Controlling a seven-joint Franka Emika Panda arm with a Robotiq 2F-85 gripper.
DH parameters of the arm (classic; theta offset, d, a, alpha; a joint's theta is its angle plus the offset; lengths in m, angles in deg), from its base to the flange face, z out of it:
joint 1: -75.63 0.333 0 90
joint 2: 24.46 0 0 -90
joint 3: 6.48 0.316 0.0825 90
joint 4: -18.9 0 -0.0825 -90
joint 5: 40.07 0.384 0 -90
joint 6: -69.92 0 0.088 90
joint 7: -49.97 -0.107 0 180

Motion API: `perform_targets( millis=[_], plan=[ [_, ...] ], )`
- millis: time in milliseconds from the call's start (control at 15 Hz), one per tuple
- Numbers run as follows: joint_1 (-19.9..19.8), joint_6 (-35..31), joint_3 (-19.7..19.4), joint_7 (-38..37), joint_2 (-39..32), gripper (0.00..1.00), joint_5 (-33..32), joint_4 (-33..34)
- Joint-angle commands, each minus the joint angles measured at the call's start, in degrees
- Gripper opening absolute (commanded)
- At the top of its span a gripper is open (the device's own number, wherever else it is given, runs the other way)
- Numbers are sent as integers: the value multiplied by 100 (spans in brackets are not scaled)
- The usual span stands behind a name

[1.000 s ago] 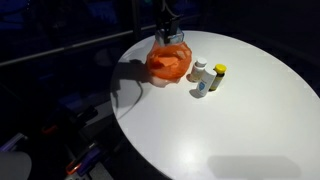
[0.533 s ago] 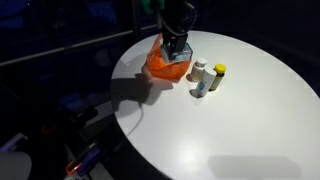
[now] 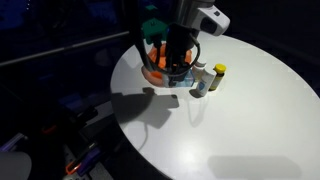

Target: Pick up the mentos container from the orange plastic bag and put it on the table

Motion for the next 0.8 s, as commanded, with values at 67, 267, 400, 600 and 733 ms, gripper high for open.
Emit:
perform_targets(
  millis=[67, 267, 400, 600, 733],
  plan=[
    [-33, -333, -38, -105, -245, 42, -162, -100],
    [16, -548, -62, -204, -520, 42, -321, -77],
    [44, -643, -88, -286, -686, 42, -436, -41],
    [66, -699, -122, -389, -864, 42, -533, -7],
    [81, -712, -134, -427, -888, 92, -587, -16]
  ],
)
